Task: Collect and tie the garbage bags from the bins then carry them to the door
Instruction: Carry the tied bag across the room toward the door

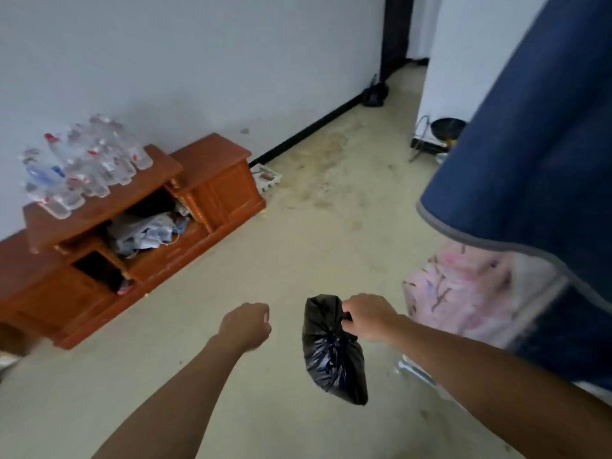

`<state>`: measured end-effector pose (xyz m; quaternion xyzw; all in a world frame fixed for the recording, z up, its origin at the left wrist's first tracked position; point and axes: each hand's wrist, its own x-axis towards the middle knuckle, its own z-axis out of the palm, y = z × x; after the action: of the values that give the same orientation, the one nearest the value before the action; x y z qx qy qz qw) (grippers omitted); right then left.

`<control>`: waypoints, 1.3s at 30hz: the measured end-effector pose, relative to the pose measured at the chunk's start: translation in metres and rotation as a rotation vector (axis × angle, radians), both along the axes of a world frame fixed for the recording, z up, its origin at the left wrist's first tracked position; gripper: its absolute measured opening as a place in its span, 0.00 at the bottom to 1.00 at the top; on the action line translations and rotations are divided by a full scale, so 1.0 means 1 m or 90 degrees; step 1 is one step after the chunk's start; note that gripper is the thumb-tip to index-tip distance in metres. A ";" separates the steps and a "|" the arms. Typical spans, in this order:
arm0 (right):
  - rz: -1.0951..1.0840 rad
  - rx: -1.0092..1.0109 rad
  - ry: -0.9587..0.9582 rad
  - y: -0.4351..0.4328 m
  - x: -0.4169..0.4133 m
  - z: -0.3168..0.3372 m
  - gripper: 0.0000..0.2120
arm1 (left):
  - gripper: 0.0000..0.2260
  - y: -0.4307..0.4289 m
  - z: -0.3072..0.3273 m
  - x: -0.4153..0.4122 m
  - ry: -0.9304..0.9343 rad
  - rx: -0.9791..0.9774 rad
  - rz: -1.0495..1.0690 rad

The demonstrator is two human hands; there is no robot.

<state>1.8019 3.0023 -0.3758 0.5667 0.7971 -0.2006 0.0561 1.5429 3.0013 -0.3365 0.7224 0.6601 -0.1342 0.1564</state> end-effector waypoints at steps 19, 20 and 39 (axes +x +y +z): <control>-0.060 0.002 -0.042 0.452 -0.056 0.013 0.08 | 0.05 0.444 -0.008 -0.101 -0.014 0.011 0.006; -0.082 0.004 -0.036 0.475 -0.050 0.019 0.08 | 0.04 0.478 -0.003 -0.096 -0.022 0.007 -0.008; -0.182 0.001 -0.067 0.963 0.126 0.037 0.09 | 0.07 1.005 -0.009 0.098 -0.054 -0.017 -0.147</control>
<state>1.9276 3.9651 -0.3392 0.6842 0.7045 -0.1761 0.0679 1.6407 4.0060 -0.3453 0.7966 0.5632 -0.1298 0.1770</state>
